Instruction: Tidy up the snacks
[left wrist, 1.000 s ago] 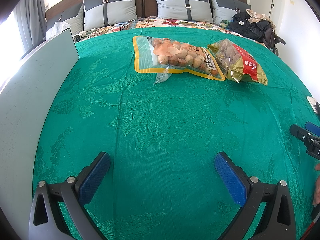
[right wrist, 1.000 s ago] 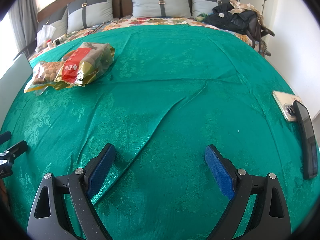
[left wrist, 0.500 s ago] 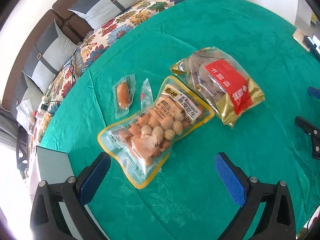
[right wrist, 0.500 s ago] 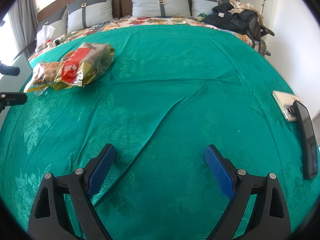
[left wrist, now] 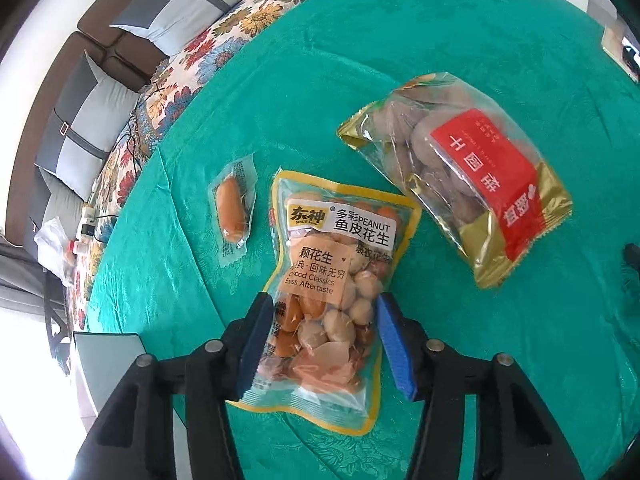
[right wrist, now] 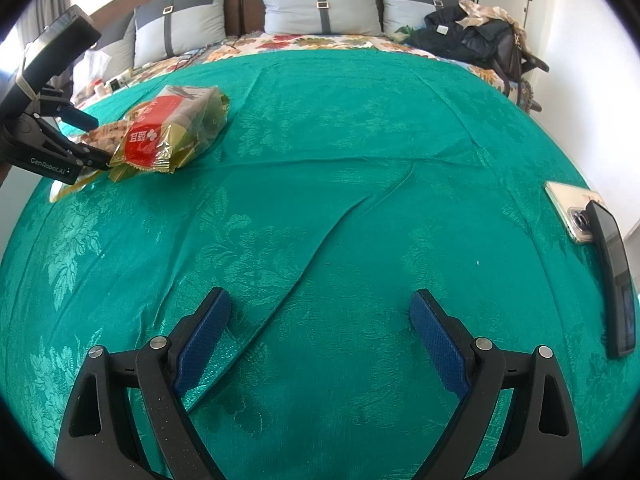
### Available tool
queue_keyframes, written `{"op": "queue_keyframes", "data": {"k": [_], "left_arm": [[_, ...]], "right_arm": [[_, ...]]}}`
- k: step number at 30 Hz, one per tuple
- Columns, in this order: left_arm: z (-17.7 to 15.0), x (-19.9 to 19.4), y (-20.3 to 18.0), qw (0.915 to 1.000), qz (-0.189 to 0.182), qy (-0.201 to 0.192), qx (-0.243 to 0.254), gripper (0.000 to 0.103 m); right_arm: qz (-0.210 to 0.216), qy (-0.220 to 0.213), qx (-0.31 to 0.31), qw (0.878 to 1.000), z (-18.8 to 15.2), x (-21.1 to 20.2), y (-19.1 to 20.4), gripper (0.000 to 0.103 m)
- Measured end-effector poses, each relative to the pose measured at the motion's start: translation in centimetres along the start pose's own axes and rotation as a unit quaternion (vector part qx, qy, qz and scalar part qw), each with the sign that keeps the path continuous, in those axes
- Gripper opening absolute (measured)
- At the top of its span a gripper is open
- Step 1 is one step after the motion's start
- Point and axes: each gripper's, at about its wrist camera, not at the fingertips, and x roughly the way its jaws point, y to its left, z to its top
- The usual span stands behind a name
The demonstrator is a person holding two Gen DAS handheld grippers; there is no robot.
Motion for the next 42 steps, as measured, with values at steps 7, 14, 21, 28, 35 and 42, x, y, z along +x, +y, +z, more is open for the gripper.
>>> {"op": "queue_keyframes", "data": {"k": [7,14,21,28,35,42], "left_arm": [[-9.2,-3.5,-1.6,0.9794,-0.118,0.004,-0.164,0.041],[-16.3,-4.5,-5.0,0.9641,-0.117,-0.03,-0.237,0.075],[-14.0,-4.5,-4.0,0.9607,-0.1,-0.072,-0.249,0.082],[-12.0,-0.6,-2.0,0.9643,-0.108,-0.033,-0.239,0.086],[-17.0,-1.5,-0.1,0.9039,-0.097,-0.052,-0.413,0.065],[-19.6,-1.4,-0.6,0.9041,-0.053,-0.058,-0.42,0.078]], "right_arm": [[0.0,0.0,0.0,1.0,0.0,0.0,0.0,0.094],[-0.001,0.0,0.002,1.0,0.0,0.1,-0.2,0.094],[-0.001,0.0,0.002,1.0,-0.1,0.0,-0.3,0.094],[-0.001,0.0,0.002,1.0,-0.1,0.0,-0.2,0.094],[-0.001,0.0,0.002,1.0,-0.1,0.0,-0.2,0.094],[-0.001,0.0,0.002,1.0,-0.1,0.0,-0.3,0.094]]}}
